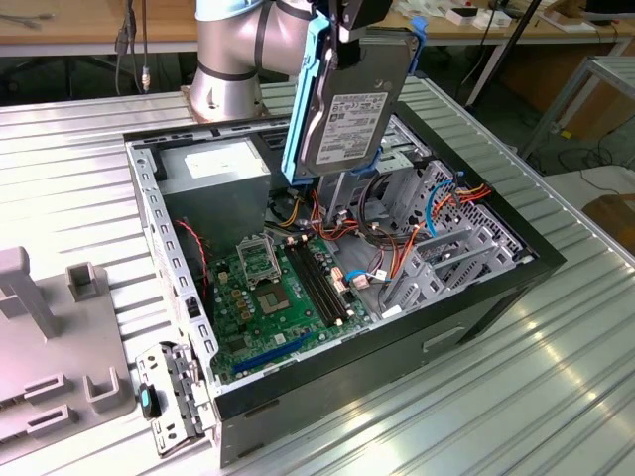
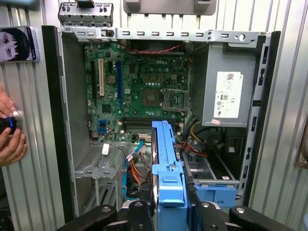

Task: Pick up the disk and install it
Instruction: 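Insert the disk into the insertion slot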

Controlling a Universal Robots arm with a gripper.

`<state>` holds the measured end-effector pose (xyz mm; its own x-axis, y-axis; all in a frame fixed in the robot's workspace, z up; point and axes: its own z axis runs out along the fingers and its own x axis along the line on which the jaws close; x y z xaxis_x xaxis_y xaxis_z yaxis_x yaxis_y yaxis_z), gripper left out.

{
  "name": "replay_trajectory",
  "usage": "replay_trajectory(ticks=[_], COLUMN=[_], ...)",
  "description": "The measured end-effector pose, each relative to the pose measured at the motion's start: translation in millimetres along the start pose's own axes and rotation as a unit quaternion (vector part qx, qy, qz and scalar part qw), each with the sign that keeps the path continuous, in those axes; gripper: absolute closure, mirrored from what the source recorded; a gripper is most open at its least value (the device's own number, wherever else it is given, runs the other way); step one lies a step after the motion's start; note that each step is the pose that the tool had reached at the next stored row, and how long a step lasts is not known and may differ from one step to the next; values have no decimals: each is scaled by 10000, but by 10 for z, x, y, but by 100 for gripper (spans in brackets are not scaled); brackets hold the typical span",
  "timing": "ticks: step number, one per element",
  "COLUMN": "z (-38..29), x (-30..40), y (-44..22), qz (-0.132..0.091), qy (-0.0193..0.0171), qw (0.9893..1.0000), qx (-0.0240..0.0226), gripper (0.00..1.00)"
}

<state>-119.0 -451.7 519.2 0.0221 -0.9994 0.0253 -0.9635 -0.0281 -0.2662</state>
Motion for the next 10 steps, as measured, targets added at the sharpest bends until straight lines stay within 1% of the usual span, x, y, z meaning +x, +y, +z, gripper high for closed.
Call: replay_trajectory(ticks=[2, 3, 6, 10], z=[2, 3, 7, 11], x=[0, 0, 11, 48], y=[-5, -8, -16, -20], qz=[0, 1, 1, 1], qy=[0, 1, 2, 2], qw=[10000, 10000, 10000, 10000], qx=[27, 49, 56, 64], gripper=[63, 63, 63, 63])
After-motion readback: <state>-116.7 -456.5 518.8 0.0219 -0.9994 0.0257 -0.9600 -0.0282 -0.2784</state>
